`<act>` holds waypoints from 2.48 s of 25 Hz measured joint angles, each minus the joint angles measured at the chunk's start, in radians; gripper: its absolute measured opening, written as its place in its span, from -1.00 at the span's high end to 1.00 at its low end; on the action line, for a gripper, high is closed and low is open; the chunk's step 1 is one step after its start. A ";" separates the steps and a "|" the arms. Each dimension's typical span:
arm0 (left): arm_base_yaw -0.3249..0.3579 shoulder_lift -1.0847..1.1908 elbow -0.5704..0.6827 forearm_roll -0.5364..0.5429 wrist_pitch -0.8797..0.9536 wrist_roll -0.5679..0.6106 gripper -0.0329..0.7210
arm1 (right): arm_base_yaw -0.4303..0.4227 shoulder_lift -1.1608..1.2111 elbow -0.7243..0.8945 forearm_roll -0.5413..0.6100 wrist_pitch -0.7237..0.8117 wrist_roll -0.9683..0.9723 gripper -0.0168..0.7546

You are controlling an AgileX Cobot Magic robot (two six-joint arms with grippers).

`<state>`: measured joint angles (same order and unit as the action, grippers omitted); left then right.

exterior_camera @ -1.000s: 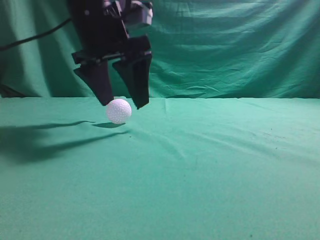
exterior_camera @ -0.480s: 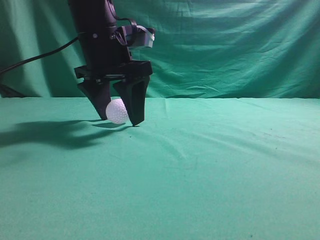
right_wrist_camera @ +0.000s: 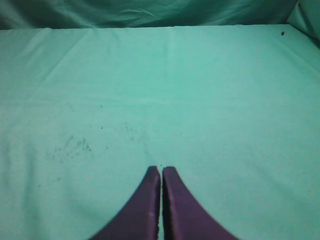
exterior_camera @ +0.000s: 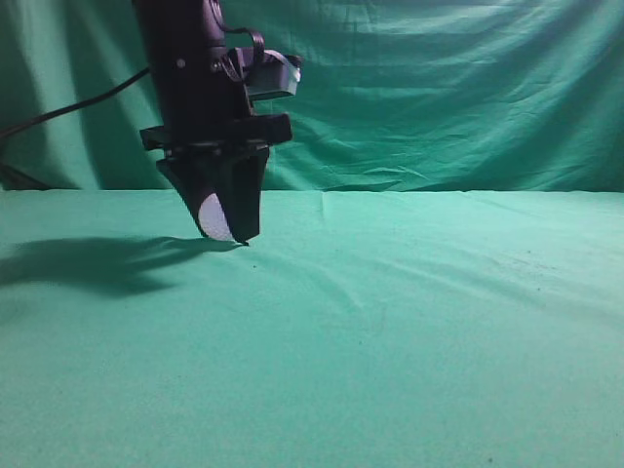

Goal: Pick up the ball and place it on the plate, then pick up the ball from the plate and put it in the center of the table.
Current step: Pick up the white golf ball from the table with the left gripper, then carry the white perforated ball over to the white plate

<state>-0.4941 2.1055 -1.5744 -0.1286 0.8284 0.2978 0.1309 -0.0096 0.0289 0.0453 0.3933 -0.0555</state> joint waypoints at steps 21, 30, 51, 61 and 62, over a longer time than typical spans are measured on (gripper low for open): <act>0.034 -0.578 0.225 0.254 0.130 -0.329 0.10 | 0.000 0.000 0.000 0.000 0.000 0.000 0.96; 0.306 -0.836 0.436 0.259 0.117 -0.345 0.10 | 0.000 0.000 0.000 0.017 -0.061 0.017 0.96; 0.527 -0.598 0.581 0.228 -0.088 -0.342 0.10 | 0.000 0.230 -0.304 0.144 0.062 -0.055 0.96; 0.529 -0.533 0.583 0.318 -0.236 -0.372 0.10 | 0.000 0.467 -0.398 0.278 0.164 -0.202 0.96; 0.529 -0.524 0.583 0.335 -0.236 -0.372 0.10 | 0.000 0.487 -0.398 0.278 0.178 -0.235 0.96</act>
<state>0.0346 1.5816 -0.9919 0.2066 0.5926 -0.0746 0.1309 0.4777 -0.3688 0.3236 0.5715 -0.2902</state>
